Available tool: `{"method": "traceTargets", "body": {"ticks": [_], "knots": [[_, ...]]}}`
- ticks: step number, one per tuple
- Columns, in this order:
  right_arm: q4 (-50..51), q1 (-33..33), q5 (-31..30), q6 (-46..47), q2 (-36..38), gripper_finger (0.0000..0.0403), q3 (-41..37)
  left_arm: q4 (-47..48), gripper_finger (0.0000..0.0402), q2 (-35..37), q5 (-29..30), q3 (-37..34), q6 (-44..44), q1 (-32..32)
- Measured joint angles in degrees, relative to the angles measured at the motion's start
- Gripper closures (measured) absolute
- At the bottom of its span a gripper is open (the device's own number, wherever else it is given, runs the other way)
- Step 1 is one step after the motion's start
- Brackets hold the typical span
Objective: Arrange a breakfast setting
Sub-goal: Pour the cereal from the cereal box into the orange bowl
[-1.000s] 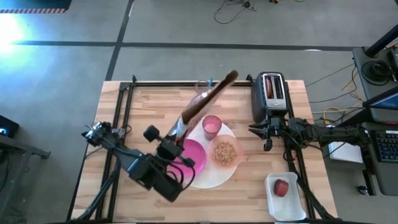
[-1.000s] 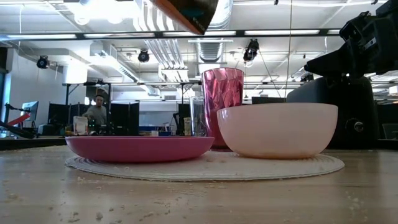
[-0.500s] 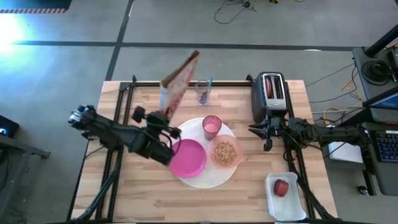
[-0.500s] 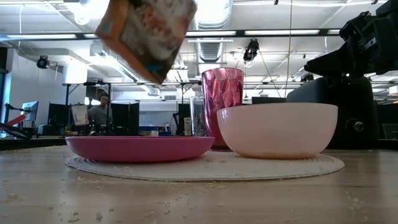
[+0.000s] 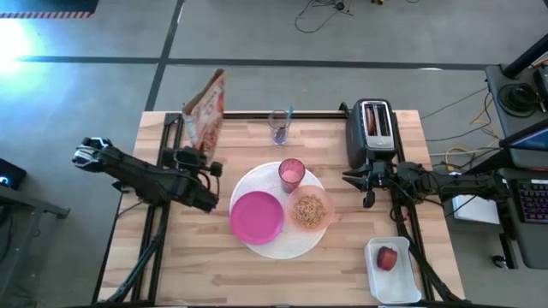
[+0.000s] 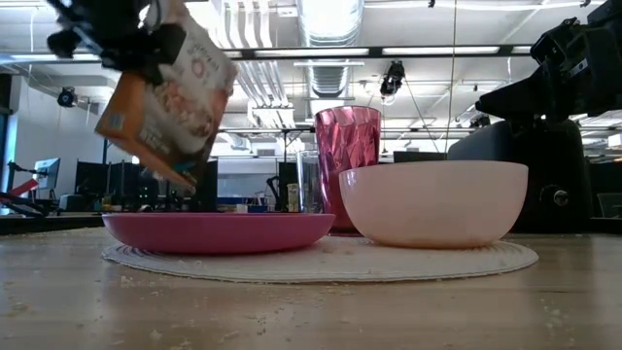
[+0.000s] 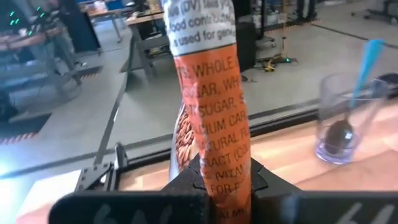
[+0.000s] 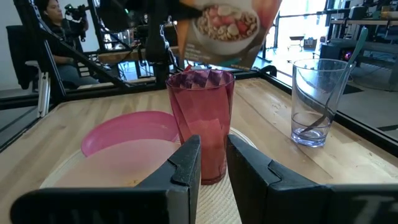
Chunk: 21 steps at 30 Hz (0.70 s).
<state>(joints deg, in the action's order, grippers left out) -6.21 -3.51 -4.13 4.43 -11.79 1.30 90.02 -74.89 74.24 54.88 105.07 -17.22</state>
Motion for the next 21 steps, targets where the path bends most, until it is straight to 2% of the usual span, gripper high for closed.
{"method": "traceTargets", "body": {"ticks": [6, 12, 21], "knots": [[-0.01, 0.0, -0.01, -0.05, 0.0, 0.0335, 0.0, -0.41, 0.0402, 0.68, -4.39, -10.04, 9.07, 2.06], [0.01, 0.0, -0.01, -0.06, 0.0, 0.0335, 0.0, -1.93, 0.0402, -0.56, -4.44, -18.13, 18.48, 3.15], [0.01, 0.0, 0.0, -0.06, 0.0, 0.0335, 0.0, -6.79, 0.0402, -0.59, -3.27, -25.39, 20.75, 3.91]]}}
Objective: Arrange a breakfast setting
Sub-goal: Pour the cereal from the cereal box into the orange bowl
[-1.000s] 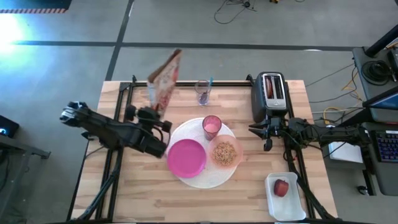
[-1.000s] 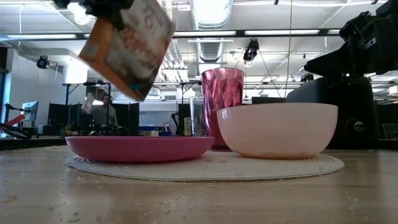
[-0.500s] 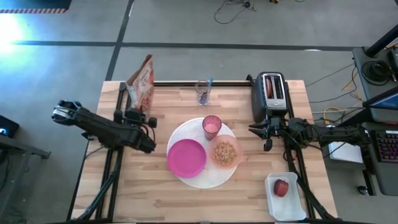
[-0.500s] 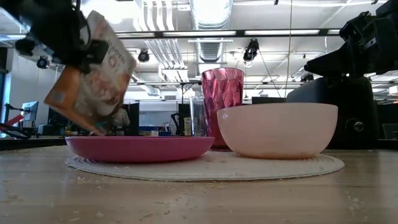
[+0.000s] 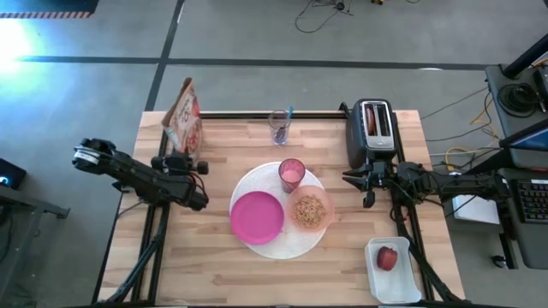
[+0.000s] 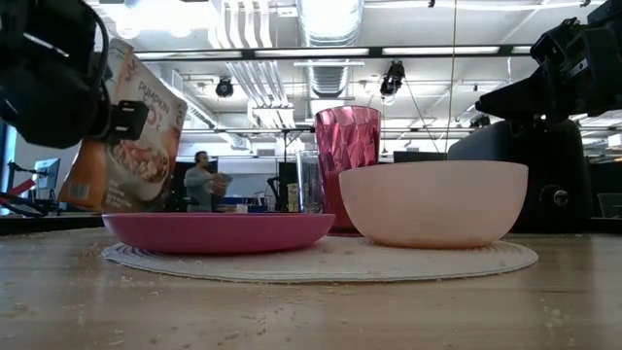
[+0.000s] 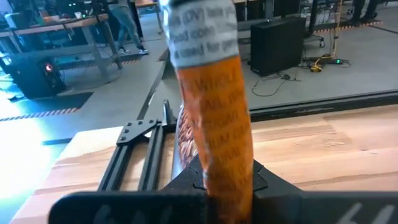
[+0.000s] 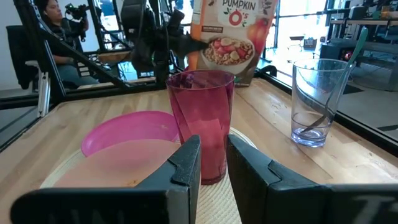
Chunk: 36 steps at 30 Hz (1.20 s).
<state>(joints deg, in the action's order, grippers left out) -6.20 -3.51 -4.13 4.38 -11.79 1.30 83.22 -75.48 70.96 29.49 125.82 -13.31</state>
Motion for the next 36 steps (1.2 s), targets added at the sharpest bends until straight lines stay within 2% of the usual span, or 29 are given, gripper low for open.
{"method": "traceTargets", "body": {"ticks": [7, 17, 25, 36], "knots": [[-0.01, 0.0, -0.01, 0.05, 0.0, 0.0335, 0.0, -6.33, 0.0402, 0.15, -0.27, -4.35, 0.79, 3.65], [-0.01, 0.0, -0.01, 0.01, 0.0, 0.0335, 0.0, -9.78, 0.0398, 0.15, 3.18, -6.71, 0.63, 11.5], [-0.01, 0.0, 0.0, 0.05, 0.0, 0.0335, 0.0, -10.31, 0.0337, -0.07, 3.54, -6.71, -4.92, 15.42], [0.0, 0.0, -0.01, -0.02, 0.0, 0.0335, 0.0, -11.77, 0.0257, -0.04, 2.1, -4.26, -5.44, 16.75]]}}
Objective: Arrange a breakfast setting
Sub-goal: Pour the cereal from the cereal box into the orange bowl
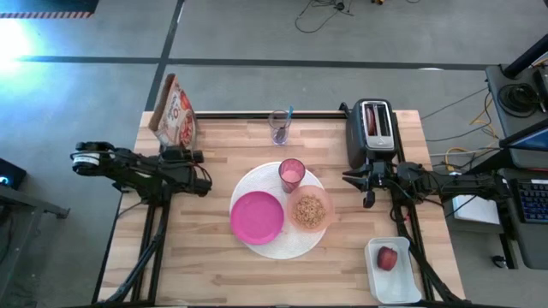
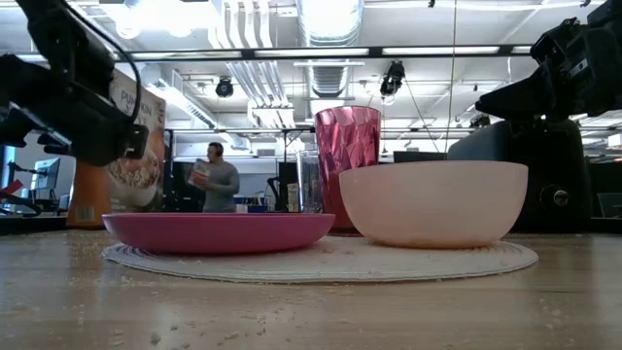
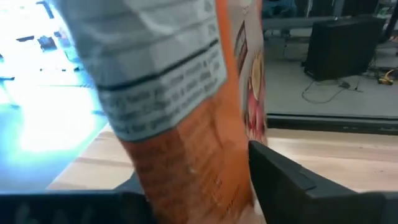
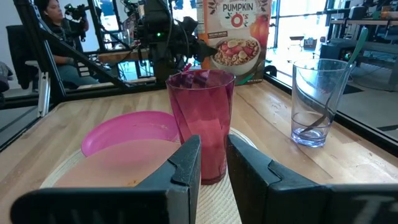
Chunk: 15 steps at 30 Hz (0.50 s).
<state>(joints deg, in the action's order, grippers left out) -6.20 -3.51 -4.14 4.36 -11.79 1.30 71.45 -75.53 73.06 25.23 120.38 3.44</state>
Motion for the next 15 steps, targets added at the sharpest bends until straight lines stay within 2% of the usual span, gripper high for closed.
{"method": "traceTargets", "body": {"ticks": [8, 15], "knots": [[-0.01, 0.0, -0.01, 0.05, 0.0, 0.0335, 0.0, 6.23, 0.0212, 0.15, -9.6, 7.97, -7.11, 0.04], [0.0, 0.0, 0.02, 0.04, 0.0, 0.0335, 0.0, 11.09, 0.0175, 0.74, -11.44, 13.05, -7.29, 0.0]]}}
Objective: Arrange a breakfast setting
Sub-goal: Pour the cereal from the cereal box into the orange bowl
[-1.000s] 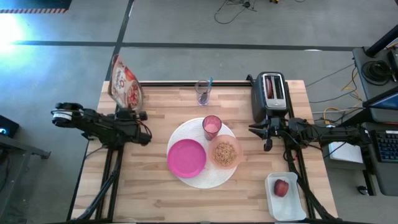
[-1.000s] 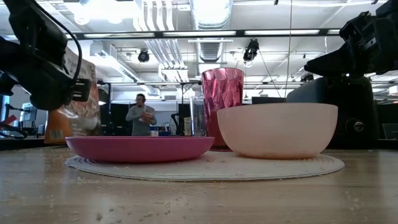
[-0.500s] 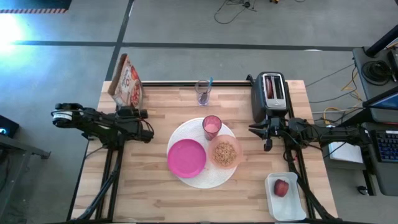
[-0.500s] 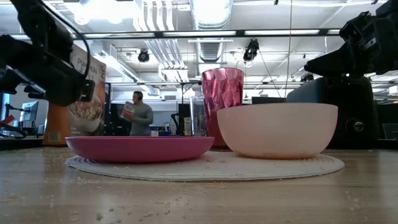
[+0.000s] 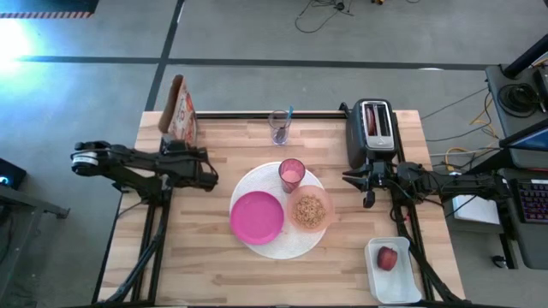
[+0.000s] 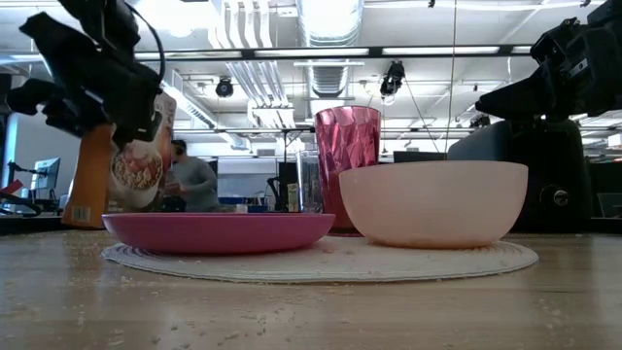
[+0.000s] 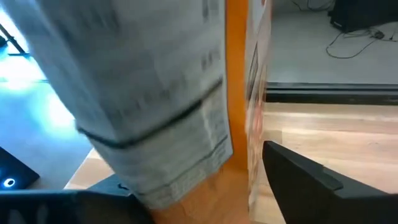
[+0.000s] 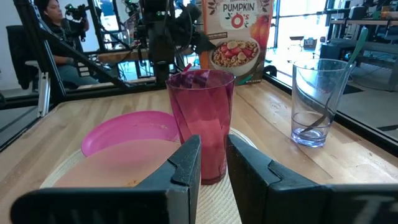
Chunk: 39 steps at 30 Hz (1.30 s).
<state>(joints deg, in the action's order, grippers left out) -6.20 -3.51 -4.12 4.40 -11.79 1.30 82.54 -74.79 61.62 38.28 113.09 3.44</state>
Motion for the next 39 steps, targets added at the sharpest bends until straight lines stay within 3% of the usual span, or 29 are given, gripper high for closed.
{"method": "traceTargets", "body": {"ticks": [8, 19, 30, 39], "knots": [[-0.02, 0.0, -0.02, -0.04, 0.0, 0.0335, 0.0, 7.53, 0.0159, 0.54, 0.23, 6.0, -0.49, 0.0], [-0.02, 0.0, -0.02, 0.05, 0.0, 0.0335, 0.0, 7.47, 0.0159, 4.52, 0.85, 10.83, -6.55, 0.04], [0.0, 0.0, 0.0, -0.03, 0.0, 0.0335, 0.0, 7.5, 0.0159, 11.11, 4.82, 10.88, -9.79, 0.04], [-0.01, 0.0, -0.02, -0.03, 0.0, 0.0335, 0.0, 7.5, 0.0159, 16.05, 8.26, 14.69, -17.76, 0.75]]}}
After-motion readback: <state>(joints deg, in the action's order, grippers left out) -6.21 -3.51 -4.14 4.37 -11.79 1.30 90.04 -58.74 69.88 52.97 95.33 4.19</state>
